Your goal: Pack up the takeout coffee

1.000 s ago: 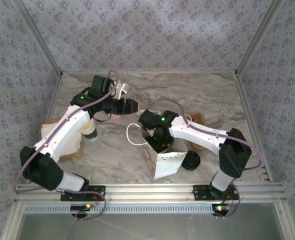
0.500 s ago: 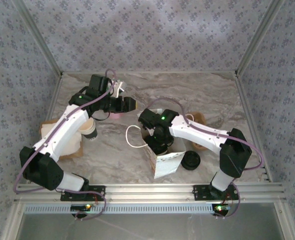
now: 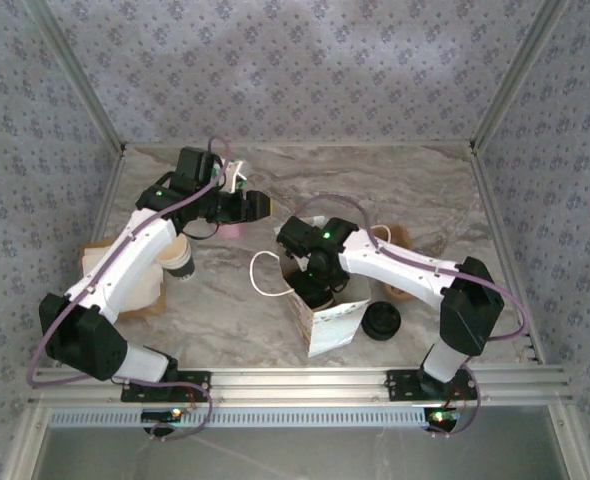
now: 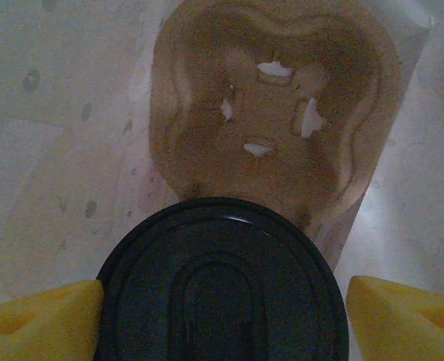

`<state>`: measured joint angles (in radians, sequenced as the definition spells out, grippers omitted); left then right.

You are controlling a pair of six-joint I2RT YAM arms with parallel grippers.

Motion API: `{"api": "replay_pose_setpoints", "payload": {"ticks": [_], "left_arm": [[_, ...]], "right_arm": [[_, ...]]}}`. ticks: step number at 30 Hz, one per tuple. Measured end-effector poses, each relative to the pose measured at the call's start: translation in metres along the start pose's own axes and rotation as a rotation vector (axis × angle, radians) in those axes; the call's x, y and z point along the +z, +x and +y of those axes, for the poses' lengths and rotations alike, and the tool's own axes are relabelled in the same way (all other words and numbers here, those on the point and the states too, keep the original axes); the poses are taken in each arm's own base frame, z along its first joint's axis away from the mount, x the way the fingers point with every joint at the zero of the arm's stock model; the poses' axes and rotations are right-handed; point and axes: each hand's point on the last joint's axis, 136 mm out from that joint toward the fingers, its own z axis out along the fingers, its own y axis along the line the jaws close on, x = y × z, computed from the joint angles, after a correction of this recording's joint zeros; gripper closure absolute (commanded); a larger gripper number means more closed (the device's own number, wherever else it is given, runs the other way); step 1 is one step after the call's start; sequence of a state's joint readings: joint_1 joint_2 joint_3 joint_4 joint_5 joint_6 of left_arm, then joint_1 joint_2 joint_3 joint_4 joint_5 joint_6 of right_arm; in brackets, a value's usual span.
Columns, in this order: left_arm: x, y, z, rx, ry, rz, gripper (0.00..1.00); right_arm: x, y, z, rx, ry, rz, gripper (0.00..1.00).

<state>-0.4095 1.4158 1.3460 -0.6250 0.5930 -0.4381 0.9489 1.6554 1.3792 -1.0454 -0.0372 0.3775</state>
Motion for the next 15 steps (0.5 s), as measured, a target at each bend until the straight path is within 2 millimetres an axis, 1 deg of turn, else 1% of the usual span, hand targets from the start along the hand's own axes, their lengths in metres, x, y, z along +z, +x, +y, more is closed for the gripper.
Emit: {"api": "replay_pose_setpoints", "payload": {"ticks": [6, 15], "left_arm": [[0.0, 0.0, 0.0, 0.0, 0.0, 0.0, 0.46], [-0.003, -0.008, -0.001, 0.003, 0.001, -0.019, 0.46]], "right_arm": [[-0.009, 0.0, 0.001, -0.003, -0.007, -0.018, 0.11], [-0.012, -0.001, 0.002, -0.003, -0.009, -0.021, 0.08]]}}
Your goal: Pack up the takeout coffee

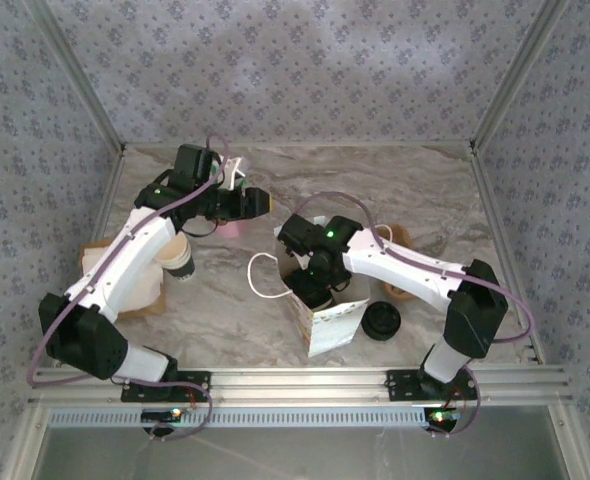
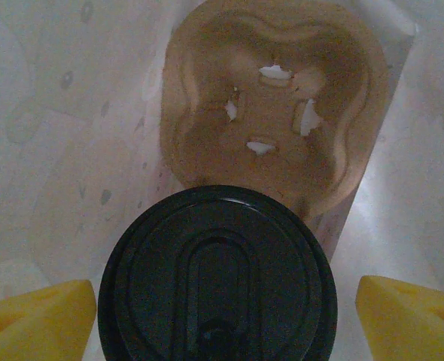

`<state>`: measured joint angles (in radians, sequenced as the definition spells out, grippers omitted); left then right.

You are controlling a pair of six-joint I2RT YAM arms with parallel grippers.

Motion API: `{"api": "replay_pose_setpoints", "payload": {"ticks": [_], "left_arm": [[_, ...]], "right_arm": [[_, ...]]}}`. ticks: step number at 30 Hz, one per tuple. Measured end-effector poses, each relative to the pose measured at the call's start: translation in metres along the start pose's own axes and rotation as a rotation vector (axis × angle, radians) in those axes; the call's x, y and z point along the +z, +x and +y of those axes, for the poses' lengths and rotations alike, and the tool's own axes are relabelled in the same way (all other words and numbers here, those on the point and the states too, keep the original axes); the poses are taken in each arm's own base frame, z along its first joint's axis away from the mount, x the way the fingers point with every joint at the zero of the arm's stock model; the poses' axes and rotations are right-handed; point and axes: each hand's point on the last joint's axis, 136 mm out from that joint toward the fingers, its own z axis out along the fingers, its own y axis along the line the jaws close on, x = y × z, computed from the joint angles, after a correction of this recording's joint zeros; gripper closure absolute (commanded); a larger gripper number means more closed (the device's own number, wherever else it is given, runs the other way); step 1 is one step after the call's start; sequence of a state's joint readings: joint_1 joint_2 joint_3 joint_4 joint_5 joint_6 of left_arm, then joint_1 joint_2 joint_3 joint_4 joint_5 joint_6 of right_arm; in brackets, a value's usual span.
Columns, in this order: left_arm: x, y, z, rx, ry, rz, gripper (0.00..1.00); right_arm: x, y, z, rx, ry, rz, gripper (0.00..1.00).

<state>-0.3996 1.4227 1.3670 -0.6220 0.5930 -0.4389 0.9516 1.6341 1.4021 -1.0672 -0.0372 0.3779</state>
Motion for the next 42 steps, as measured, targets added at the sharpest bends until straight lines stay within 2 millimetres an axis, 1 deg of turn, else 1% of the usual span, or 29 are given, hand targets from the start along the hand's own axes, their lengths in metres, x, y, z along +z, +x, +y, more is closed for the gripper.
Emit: {"api": "replay_pose_setpoints", "payload": {"ticks": [10, 28, 37, 42], "left_arm": [[-0.001, -0.004, -0.002, 0.001, 0.006, -0.012, 0.46], [-0.001, -0.005, -0.003, -0.005, 0.008, -0.017, 0.45], [-0.002, -0.005, -0.004, -0.004, 0.01, -0.02, 0.41], [-0.008, -0.006, -0.009, 0.006, 0.016, -0.033, 0.39]], "right_arm": [[-0.008, -0.006, 0.0, -0.001, 0.007, -0.025, 0.06], [-0.024, -0.007, 0.003, 0.001, 0.013, -0.055, 0.04], [-0.036, -0.008, 0.004, -0.001, 0.011, -0.081, 0.03], [-0.043, -0.01, 0.007, -0.003, 0.006, -0.099, 0.03]]}}
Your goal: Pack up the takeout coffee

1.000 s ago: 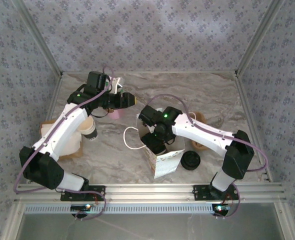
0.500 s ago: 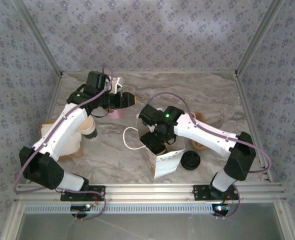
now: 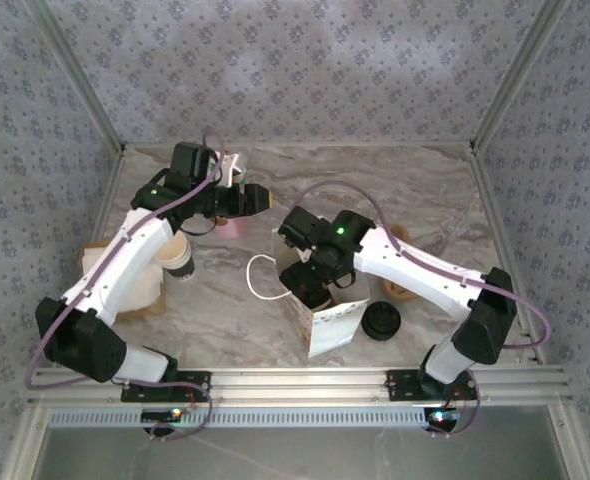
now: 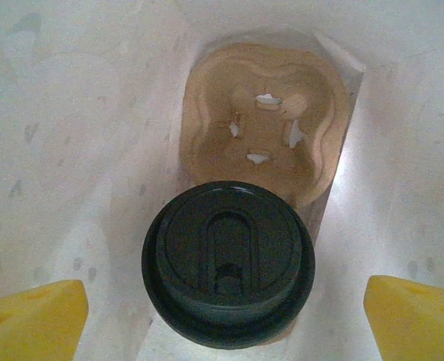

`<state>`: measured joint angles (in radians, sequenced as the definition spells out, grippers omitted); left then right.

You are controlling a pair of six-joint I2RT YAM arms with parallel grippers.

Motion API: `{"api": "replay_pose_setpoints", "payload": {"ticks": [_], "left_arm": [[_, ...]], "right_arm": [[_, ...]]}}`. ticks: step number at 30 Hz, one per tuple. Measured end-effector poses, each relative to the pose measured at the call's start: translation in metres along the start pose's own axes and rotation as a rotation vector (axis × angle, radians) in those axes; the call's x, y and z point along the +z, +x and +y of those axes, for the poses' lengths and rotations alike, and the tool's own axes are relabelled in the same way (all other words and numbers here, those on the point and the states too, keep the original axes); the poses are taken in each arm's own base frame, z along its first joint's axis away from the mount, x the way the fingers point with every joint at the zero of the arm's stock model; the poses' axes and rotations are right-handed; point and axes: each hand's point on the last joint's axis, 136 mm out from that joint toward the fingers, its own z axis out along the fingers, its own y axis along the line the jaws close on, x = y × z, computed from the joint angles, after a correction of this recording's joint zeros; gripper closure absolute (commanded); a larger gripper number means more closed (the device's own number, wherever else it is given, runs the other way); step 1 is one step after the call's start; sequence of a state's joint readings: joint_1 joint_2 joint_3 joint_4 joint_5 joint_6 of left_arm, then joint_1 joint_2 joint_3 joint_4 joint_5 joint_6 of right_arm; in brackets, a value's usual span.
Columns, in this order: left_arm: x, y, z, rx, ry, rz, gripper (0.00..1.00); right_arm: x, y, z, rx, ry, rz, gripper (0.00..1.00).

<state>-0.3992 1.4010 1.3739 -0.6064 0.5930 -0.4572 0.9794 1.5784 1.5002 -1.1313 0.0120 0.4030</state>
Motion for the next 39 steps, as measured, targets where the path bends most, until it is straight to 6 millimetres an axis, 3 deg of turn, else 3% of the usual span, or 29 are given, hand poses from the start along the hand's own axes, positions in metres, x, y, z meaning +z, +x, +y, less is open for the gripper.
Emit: {"api": "replay_pose_setpoints", "payload": {"ticks": [21, 39], "left_arm": [[-0.015, -0.002, -0.011, 0.024, 0.013, -0.034, 0.28], [-0.033, -0.002, -0.022, 0.033, 0.016, -0.074, 0.16]], "right_arm": [[-0.026, -0.005, 0.005, 0.003, -0.03, -0.072, 0.03], [-0.066, -0.008, 0.008, 0.026, -0.09, -0.206, 0.01]]}}
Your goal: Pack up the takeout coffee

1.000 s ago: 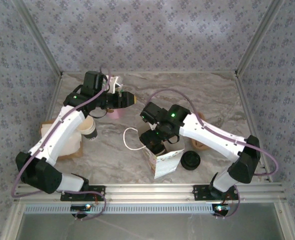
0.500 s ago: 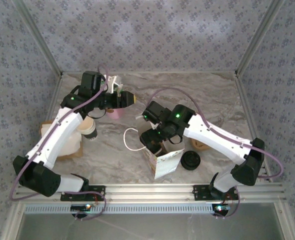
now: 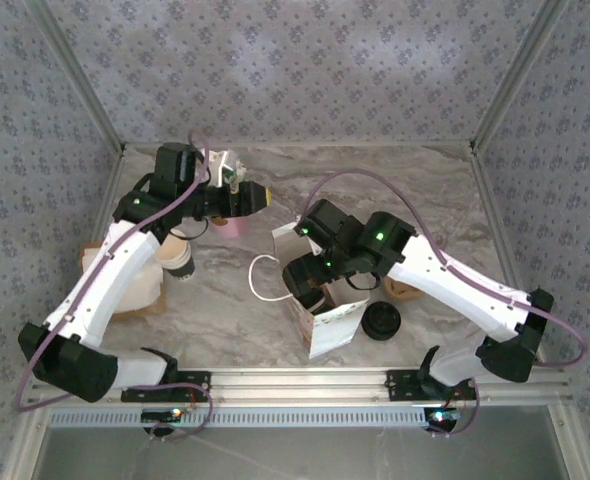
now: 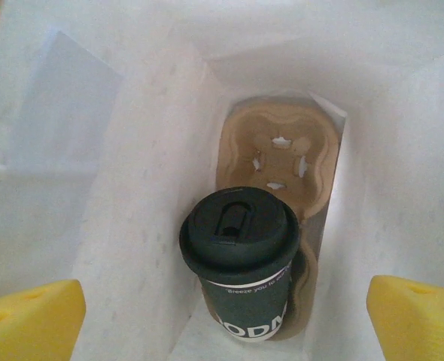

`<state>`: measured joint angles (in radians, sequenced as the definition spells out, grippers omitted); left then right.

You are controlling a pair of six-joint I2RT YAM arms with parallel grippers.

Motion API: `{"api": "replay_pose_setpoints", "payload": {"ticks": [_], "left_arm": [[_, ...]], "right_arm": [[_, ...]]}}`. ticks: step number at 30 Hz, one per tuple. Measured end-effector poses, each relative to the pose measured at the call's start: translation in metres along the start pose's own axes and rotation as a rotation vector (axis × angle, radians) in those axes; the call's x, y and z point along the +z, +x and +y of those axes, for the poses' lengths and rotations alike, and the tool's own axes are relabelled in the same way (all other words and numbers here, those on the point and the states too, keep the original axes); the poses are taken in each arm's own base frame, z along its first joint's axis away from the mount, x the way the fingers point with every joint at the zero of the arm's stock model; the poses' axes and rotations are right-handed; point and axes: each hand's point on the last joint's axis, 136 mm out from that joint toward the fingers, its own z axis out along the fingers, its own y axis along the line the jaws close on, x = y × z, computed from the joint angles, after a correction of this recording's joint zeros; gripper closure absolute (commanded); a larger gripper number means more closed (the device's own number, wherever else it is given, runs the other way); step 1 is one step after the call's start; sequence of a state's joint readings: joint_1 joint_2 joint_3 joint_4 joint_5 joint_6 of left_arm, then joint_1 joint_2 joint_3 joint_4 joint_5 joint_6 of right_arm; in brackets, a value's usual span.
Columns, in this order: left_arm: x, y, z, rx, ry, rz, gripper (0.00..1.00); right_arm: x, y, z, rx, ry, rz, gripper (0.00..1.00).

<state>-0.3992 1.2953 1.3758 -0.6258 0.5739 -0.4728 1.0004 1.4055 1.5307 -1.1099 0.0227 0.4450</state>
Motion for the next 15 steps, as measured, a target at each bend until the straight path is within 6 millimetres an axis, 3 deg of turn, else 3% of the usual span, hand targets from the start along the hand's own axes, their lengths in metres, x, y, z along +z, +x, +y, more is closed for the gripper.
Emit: {"api": "replay_pose_setpoints", "payload": {"ticks": [15], "left_arm": [[-0.021, -0.005, -0.013, 0.024, 0.005, -0.059, 0.08]], "right_arm": [[-0.039, -0.013, 0.012, -0.007, -0.087, -0.152, 0.0]]}}
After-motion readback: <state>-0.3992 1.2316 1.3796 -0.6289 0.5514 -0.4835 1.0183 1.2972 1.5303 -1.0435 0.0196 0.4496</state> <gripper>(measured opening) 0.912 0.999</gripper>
